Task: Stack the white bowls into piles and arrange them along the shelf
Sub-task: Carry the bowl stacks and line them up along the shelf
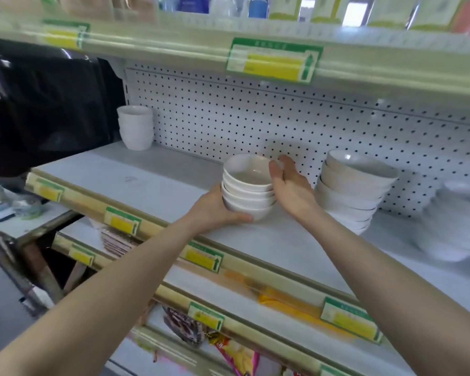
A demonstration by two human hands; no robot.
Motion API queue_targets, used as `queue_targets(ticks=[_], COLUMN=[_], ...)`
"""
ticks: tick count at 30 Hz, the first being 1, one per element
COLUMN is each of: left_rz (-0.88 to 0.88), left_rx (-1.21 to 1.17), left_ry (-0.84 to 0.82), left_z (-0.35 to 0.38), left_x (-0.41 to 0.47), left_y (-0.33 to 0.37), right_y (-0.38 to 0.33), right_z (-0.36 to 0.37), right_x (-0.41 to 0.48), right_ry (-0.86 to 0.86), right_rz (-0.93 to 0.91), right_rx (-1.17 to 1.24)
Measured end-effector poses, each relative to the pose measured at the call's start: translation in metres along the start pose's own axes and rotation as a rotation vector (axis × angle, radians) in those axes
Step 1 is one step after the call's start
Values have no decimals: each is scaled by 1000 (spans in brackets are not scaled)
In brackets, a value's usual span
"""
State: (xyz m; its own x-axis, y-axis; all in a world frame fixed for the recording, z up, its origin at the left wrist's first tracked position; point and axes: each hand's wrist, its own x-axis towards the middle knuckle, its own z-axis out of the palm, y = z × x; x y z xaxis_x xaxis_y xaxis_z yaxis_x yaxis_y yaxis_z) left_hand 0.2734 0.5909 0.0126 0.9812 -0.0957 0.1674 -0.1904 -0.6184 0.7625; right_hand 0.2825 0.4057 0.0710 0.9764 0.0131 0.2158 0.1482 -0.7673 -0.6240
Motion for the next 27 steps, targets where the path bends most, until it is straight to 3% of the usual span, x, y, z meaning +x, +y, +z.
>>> queue_targets(ticks=[8,18,27], left_rz=[33,31,205], left_rx=[-116,-94,-125], left_ry=[-51,-14,-66], left_z=[4,1,-11], left_x=[17,8,-23], left_y=[-19,-16,17], right_y=[5,-2,-13], right_z=[4,5,-21], right_x=[4,-6,-51], right_ry=[-77,-15,116], right_rz=[112,123,114], right_rx=[162,238,246])
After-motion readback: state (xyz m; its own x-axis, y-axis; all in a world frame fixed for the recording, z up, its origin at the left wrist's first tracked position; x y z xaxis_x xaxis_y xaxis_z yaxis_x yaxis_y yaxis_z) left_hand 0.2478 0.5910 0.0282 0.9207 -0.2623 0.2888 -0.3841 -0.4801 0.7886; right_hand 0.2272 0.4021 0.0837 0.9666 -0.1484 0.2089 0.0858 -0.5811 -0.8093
